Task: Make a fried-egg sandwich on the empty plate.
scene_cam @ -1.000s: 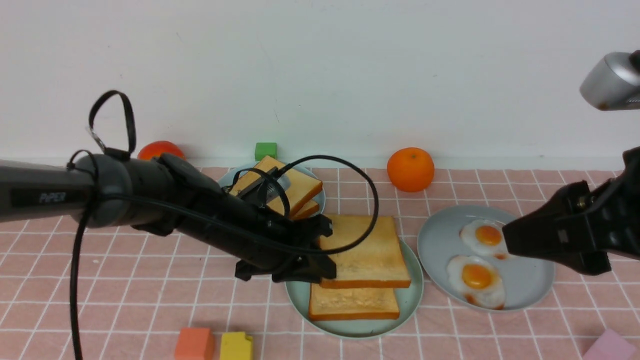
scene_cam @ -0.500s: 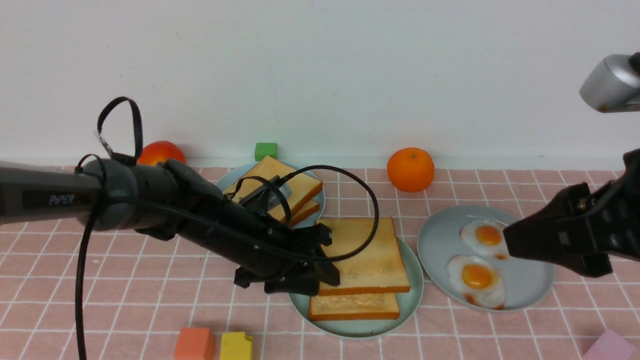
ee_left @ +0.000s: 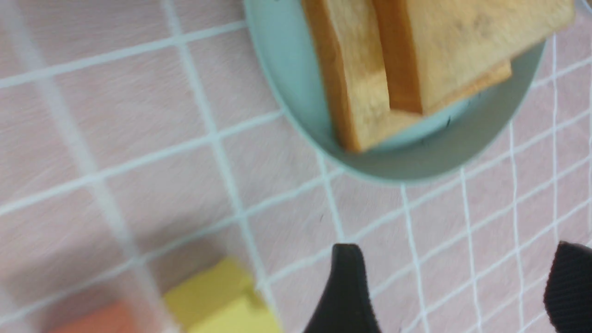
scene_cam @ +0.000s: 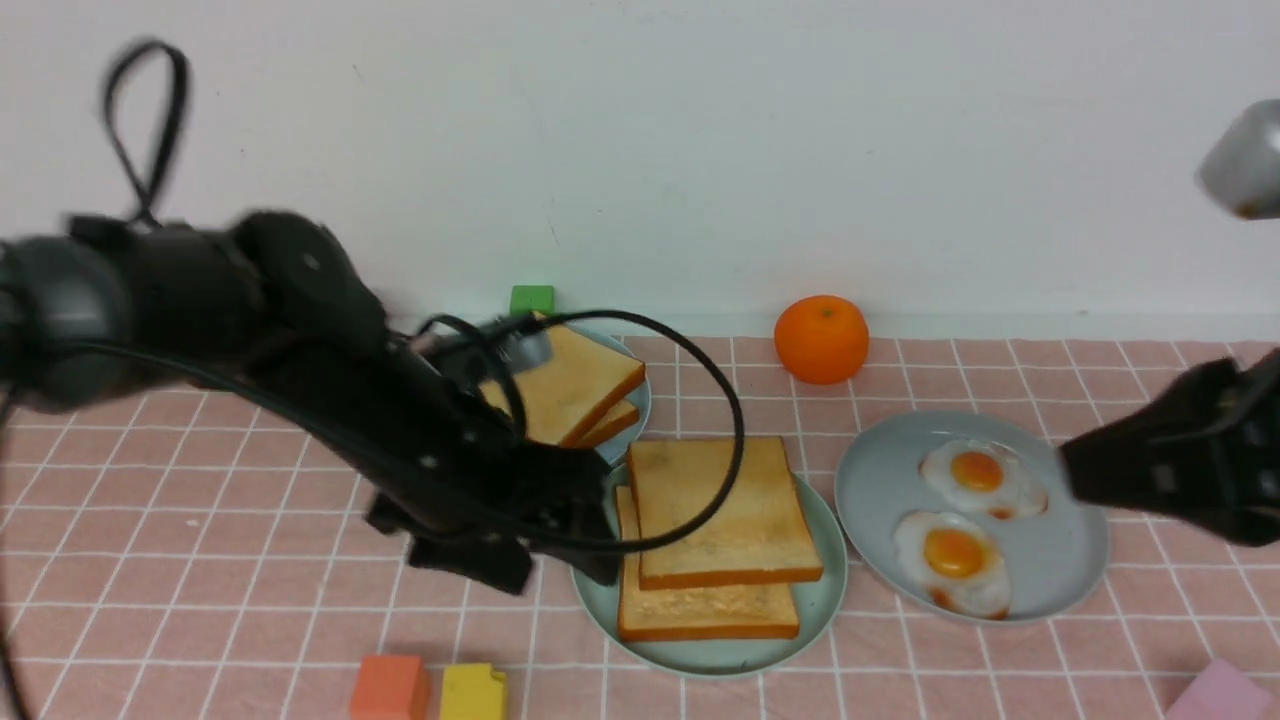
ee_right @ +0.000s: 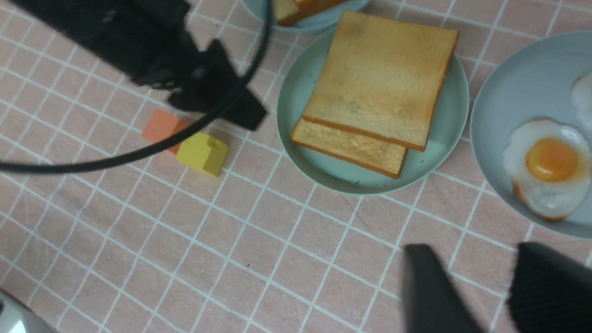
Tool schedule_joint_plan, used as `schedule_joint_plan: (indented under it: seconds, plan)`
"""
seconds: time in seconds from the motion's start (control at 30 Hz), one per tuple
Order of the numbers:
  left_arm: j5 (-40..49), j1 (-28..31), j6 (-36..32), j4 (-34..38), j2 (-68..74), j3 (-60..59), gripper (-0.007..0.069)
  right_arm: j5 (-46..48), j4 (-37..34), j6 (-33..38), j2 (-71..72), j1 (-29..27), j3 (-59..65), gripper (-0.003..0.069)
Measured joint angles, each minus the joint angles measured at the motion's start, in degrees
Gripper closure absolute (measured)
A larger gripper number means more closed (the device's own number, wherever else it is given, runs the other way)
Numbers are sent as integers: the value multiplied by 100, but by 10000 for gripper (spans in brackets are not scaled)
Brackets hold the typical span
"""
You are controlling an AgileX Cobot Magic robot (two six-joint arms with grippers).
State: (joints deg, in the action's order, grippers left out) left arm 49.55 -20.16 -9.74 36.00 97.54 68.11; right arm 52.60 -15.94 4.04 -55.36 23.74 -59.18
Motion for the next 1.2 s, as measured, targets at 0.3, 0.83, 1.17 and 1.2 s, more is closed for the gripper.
schedule_joint_plan:
  seconds: [0.3,0.83,1.17,1.2]
  plan:
    - [996,0,-139,230,-2043,-18,435,-912,1219,-1032,2104,0,1484,665]
    - [1379,0,557,286,-5775,-2118,612,-2908,2219,-1120,5614,0,4206,666]
    - [1690,0,1004,497,-6803,-2286,612,-2935,2232,-1120,5614,0,4440,663]
    - [1696,0,1004,503,-6826,-2286,612,-2935,2232,-1120,5614,0,4440,662]
